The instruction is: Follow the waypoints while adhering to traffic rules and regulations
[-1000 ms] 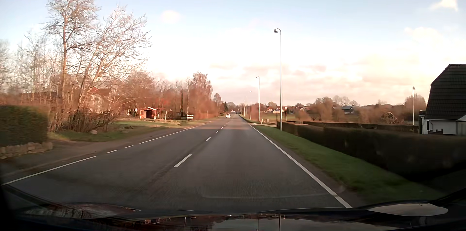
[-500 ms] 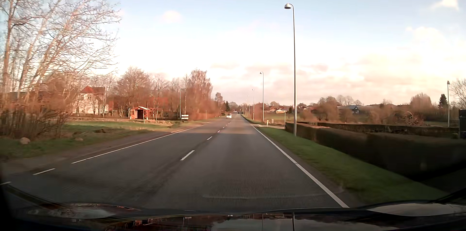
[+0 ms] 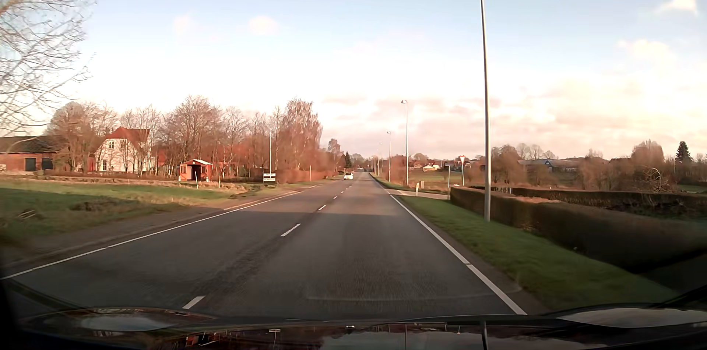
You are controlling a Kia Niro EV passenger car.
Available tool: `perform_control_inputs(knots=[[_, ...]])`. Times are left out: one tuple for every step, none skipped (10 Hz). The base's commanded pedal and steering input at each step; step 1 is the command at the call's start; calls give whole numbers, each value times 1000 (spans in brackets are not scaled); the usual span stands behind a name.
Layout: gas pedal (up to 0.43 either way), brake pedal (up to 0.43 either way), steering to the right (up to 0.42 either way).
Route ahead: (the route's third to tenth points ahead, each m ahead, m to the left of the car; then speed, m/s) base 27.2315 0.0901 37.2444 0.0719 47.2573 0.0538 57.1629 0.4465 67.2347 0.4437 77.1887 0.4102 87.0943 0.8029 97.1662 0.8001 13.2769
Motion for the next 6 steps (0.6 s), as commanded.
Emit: perform_control_inputs(knots=[[150,0,-4],[150,0,-3],[150,0,-2],[150,0,-1],[150,0,-1],[150,0,-1]])
